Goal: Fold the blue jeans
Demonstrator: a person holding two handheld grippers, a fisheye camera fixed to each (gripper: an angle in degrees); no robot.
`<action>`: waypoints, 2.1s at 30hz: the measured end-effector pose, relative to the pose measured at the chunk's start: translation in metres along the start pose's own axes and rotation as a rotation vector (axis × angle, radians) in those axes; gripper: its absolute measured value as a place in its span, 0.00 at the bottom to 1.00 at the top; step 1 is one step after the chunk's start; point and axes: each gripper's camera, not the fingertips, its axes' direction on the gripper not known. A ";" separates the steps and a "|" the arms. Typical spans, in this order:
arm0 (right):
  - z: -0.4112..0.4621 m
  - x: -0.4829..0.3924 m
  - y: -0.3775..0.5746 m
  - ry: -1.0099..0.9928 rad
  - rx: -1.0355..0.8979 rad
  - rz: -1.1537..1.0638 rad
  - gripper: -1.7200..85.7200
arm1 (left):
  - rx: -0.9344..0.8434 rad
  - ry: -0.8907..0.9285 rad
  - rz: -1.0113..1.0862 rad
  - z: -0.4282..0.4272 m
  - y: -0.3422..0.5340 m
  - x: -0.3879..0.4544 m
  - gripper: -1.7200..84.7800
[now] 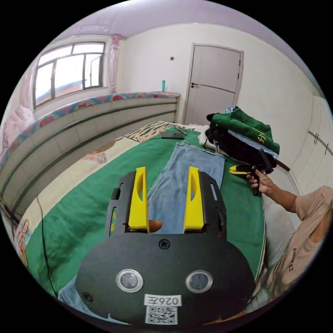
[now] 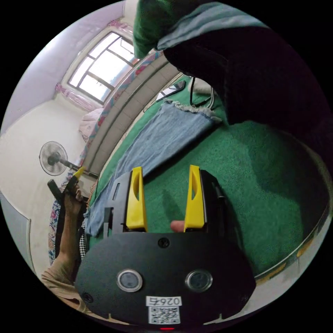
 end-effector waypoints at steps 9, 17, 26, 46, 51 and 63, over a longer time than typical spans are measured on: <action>0.006 0.053 -0.023 -0.189 -0.021 0.080 0.12 | -0.331 0.030 -0.001 0.214 -0.099 -0.006 0.31; 0.022 0.048 -0.043 -0.279 -0.042 0.041 0.11 | -0.479 0.150 -0.087 0.291 -0.131 -0.027 0.16; 0.010 0.020 -0.036 -0.334 -0.012 0.006 0.03 | -0.390 0.363 -0.156 0.286 -0.138 -0.064 0.02; 0.101 -0.399 0.114 -0.120 -0.332 -1.253 0.04 | -0.125 0.162 -0.392 0.028 0.009 -0.196 0.01; 0.134 -0.433 0.113 -0.229 -0.594 -1.169 0.11 | 0.095 0.153 -0.618 -0.047 0.087 -0.225 0.01; 0.182 -0.418 0.063 0.004 -0.703 -0.763 0.01 | -0.456 0.088 -0.274 0.057 0.067 -0.100 0.01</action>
